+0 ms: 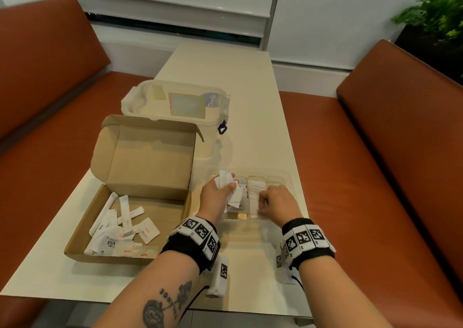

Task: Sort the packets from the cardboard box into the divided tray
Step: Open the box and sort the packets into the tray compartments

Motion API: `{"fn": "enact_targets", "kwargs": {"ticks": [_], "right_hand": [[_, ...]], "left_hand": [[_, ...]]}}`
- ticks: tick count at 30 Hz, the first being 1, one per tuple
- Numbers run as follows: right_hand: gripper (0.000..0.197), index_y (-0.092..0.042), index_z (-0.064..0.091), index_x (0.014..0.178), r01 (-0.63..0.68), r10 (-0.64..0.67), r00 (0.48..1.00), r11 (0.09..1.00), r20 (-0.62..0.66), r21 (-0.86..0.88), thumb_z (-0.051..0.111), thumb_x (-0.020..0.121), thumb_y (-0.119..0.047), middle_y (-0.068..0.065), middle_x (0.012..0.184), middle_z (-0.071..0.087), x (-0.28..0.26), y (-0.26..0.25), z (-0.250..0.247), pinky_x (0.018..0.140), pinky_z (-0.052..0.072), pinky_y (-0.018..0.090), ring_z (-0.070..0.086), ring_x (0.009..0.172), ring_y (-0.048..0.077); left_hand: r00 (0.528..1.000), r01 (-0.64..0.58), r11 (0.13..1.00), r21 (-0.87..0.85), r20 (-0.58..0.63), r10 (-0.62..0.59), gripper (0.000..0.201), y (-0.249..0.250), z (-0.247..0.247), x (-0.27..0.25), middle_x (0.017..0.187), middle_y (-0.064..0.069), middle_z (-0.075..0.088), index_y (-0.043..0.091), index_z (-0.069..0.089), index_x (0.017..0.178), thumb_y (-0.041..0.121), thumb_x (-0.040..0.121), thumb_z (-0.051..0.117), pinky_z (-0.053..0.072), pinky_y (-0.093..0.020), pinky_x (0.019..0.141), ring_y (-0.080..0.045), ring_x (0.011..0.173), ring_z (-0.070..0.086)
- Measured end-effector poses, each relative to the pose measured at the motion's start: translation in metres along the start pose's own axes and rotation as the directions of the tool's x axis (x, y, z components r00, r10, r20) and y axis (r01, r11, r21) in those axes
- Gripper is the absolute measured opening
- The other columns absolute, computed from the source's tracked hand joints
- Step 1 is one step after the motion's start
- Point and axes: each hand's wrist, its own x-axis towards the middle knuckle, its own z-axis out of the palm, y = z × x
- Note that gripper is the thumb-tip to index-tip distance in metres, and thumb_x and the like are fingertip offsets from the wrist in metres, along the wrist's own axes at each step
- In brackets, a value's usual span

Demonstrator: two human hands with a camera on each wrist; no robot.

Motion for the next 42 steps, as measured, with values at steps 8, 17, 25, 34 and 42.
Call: {"fn": "enact_targets", "kwargs": {"ticks": [8, 17, 25, 34, 42], "right_hand": [[0.018, -0.023, 0.054, 0.067, -0.051, 0.050, 0.998, 0.998, -0.039, -0.020, 0.069, 0.078, -0.021, -0.006, 0.078, 0.049, 0.007, -0.003, 0.007, 0.067, 0.034, 0.024, 0.047, 0.089, 0.016], [0.012, -0.026, 0.058, 0.079, 0.050, 0.059, 0.970, 0.901, -0.237, 0.431, 0.068, 0.081, -0.032, -0.009, 0.073, 0.057, 0.002, -0.021, -0.002, 0.060, 0.041, 0.024, 0.052, 0.069, 0.009], [0.004, -0.012, 0.070, 0.079, -0.011, 0.155, 0.980, 0.673, -0.127, 0.740, 0.073, 0.078, -0.015, -0.005, 0.073, 0.064, 0.004, -0.031, -0.005, 0.069, 0.042, 0.021, 0.055, 0.070, 0.006], [0.012, -0.005, 0.067, 0.077, -0.017, 0.180, 0.979, 0.549, -0.098, 0.836, 0.076, 0.077, -0.013, -0.003, 0.067, 0.059, 0.005, -0.031, 0.001, 0.058, 0.043, 0.012, 0.052, 0.063, 0.006], [0.013, -0.010, 0.067, 0.069, -0.003, 0.319, 0.933, 0.468, -0.166, 0.884, 0.074, 0.078, -0.015, 0.007, 0.072, 0.069, 0.006, -0.021, 0.000, 0.045, 0.043, 0.013, 0.057, 0.063, 0.012]], "left_hand": [[0.999, 0.028, 0.999, -0.044, 0.043, -0.026, 0.026, 0.001, 0.001, 0.000, 0.109, -0.012, 0.070, 0.014, 0.064, 0.113, 0.005, 0.089, 0.061, 0.053, -0.042, 0.090, -0.024, 0.099, 0.067], [0.988, 0.085, 0.991, -0.108, 0.135, -0.070, 0.025, 0.004, 0.002, -0.001, 0.108, -0.015, 0.068, 0.006, 0.062, 0.118, 0.009, 0.095, 0.053, 0.054, -0.036, 0.079, -0.026, 0.093, 0.065], [0.962, 0.146, 0.975, -0.169, 0.253, -0.100, 0.028, 0.006, 0.000, -0.004, 0.110, -0.017, 0.067, 0.007, 0.058, 0.122, 0.015, 0.098, 0.049, 0.055, -0.036, 0.081, -0.027, 0.093, 0.066], [0.954, 0.157, 0.975, -0.156, 0.280, -0.109, 0.029, 0.005, 0.000, -0.006, 0.115, -0.022, 0.064, 0.004, 0.058, 0.123, 0.014, 0.096, 0.051, 0.053, -0.038, 0.083, -0.030, 0.097, 0.064], [0.969, 0.121, 0.985, -0.126, 0.231, -0.089, 0.019, 0.003, 0.000, -0.002, 0.106, -0.013, 0.070, 0.012, 0.062, 0.112, 0.012, 0.095, 0.053, 0.056, -0.040, 0.077, -0.029, 0.094, 0.068]]}}
